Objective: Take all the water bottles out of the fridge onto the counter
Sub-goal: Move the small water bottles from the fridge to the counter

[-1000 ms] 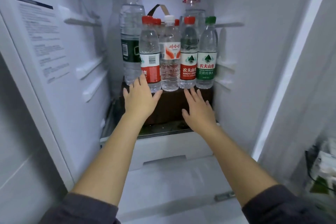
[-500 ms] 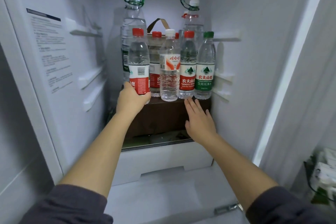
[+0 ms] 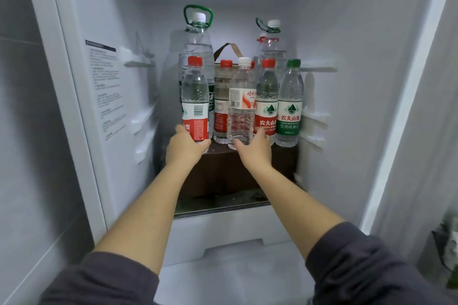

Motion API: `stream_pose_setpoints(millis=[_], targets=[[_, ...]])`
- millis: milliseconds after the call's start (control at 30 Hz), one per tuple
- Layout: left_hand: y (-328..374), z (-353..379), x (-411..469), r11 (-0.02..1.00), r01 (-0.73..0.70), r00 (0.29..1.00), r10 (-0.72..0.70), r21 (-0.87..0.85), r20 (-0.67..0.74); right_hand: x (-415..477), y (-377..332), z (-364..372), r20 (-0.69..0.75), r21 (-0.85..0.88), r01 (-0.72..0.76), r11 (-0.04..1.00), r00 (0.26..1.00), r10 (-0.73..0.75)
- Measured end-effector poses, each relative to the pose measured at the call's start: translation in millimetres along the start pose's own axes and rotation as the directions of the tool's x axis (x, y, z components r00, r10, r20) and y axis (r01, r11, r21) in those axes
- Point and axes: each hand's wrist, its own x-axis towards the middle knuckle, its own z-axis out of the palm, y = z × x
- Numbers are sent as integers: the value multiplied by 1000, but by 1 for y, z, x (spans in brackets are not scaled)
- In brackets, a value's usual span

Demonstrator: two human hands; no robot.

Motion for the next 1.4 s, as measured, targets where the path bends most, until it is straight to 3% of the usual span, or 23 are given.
stream_pose_setpoints(millis=[100, 467, 533, 633, 767, 1000, 1133, 1400], targets=[[-1, 0, 1, 1000, 0, 1000, 0, 8, 1, 3, -6, 4, -26, -123, 15, 992, 1000, -18], [-6, -2, 5, 1000, -3, 1000, 3, -9, 22, 11, -12, -6, -9, -130, 55, 990, 998, -57], [-4, -4, 9, 999, 21, 999, -19, -46, 40, 17, -16, -8, 24, -52, 64, 997, 998, -63], [9, -7, 16, 973, 67, 998, -61, -219, 35, 27, -24, -10, 56, 211, 48, 976, 997, -61], [21, -5, 20, 904, 58, 997, -74, -423, -23, 25, -26, -11, 70, 360, 15, 933, 997, -43], [23, -8, -14, 874, -68, 988, -7, -480, -154, -11, -13, -37, -47, 469, 164, 868, 986, -161], [31, -10, -58, 834, -119, 986, 35, -540, -162, -52, -3, -71, -149, 503, 205, 840, 977, -150], [67, -6, -182, 690, -223, 972, 214, -688, -100, -162, 26, -164, -211, 480, 276, 833, 958, -196]])
